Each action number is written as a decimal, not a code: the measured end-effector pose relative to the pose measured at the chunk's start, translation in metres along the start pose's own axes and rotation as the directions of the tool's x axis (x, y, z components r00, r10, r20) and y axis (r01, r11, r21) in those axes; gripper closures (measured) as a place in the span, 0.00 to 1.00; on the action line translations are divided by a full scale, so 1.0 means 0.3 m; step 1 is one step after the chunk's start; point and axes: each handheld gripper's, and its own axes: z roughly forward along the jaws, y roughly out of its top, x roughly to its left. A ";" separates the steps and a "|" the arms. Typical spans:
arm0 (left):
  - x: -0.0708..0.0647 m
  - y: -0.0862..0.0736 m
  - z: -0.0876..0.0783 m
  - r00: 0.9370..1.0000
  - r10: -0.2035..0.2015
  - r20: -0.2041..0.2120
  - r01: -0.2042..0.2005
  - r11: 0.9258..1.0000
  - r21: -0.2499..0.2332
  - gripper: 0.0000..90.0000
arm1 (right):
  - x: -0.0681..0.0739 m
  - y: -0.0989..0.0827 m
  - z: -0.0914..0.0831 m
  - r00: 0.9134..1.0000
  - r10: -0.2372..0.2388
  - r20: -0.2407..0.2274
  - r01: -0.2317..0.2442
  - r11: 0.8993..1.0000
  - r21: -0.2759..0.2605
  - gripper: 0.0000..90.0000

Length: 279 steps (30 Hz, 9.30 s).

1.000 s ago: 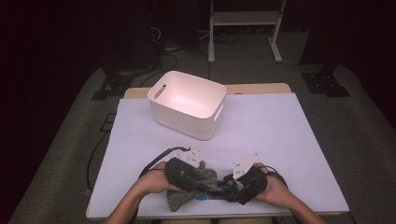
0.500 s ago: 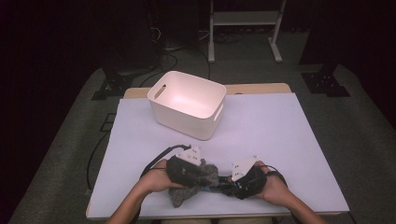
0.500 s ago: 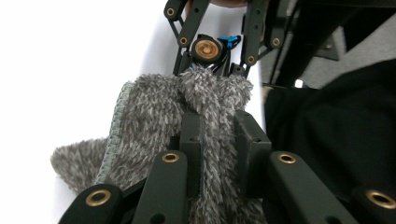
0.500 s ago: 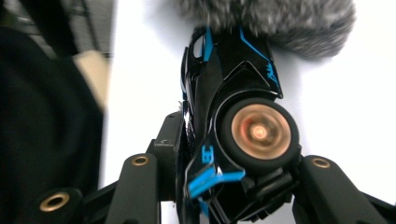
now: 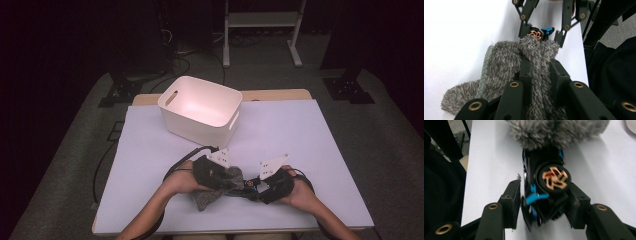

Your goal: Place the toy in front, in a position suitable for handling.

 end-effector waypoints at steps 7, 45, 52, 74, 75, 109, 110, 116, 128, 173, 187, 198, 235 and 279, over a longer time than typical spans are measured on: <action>-0.001 0.051 0.005 0.999 0.042 -0.014 -0.042 0.999 0.009 0.86 | -0.001 -0.016 0.013 1.000 0.013 0.003 -0.013 1.000 -0.012 0.61; -0.004 0.157 0.119 0.998 0.043 0.037 -0.046 0.995 0.084 0.80 | 0.010 -0.021 0.004 0.999 0.026 0.019 -0.026 0.999 -0.031 0.62; -0.004 0.101 0.066 0.999 0.046 0.005 -0.046 0.995 0.091 0.83 | 0.009 -0.023 0.005 1.000 0.020 0.019 -0.020 0.999 -0.038 0.62; 0.043 -0.092 -0.108 0.994 -0.072 -0.086 0.078 0.995 0.068 0.83 | 0.003 -0.020 0.012 1.000 0.016 0.014 -0.015 1.000 -0.026 0.61; 0.043 -0.087 -0.105 0.994 -0.068 -0.084 0.074 0.995 0.066 0.83 | 0.003 -0.020 0.013 1.000 0.017 0.014 -0.017 1.000 -0.026 0.61; 0.111 -0.095 -0.128 0.990 -0.121 -0.070 0.125 0.991 0.042 0.83 | -0.063 0.018 0.034 0.999 -0.038 -0.005 0.038 0.999 0.001 0.59; 0.113 -0.090 -0.126 0.991 -0.118 -0.063 0.121 0.992 0.037 0.83 | -0.068 0.023 0.038 0.999 -0.033 -0.005 0.033 0.999 0.002 0.59; 0.107 -0.072 -0.090 0.993 -0.105 -0.055 0.108 0.992 0.059 0.82 | -0.067 0.026 0.040 1.000 -0.016 0.002 0.016 1.000 0.003 0.58; 0.040 -0.113 -0.089 0.996 -0.090 -0.015 0.090 0.995 0.041 0.81 | -0.039 0.051 0.022 0.996 0.074 -0.057 -0.074 0.997 0.006 0.30; 0.021 -0.015 0.099 0.998 0.014 0.066 -0.019 0.997 0.078 0.85 | 0.018 0.005 0.109 0.996 -0.067 0.056 0.064 0.997 0.054 0.26; 0.053 -0.217 -0.091 0.994 -0.093 -0.050 0.096 0.992 0.081 0.85 | 0.009 0.002 0.110 0.997 -0.068 0.043 0.066 0.997 0.046 0.26; 0.039 -0.153 -0.028 0.998 -0.065 0.018 0.065 0.997 0.043 0.85 | 0.009 0.003 0.111 0.997 -0.071 0.042 0.069 0.996 0.051 0.26; 0.104 -0.059 0.057 0.999 -0.041 0.026 0.040 0.998 0.044 0.83 | 0.024 0.016 0.114 0.989 -0.137 0.056 0.133 0.989 0.061 0.26; 0.069 -0.109 0.044 0.998 -0.048 0.050 0.047 0.999 0.012 0.83 | 0.011 0.005 0.098 0.996 -0.084 0.035 0.083 0.996 0.029 0.24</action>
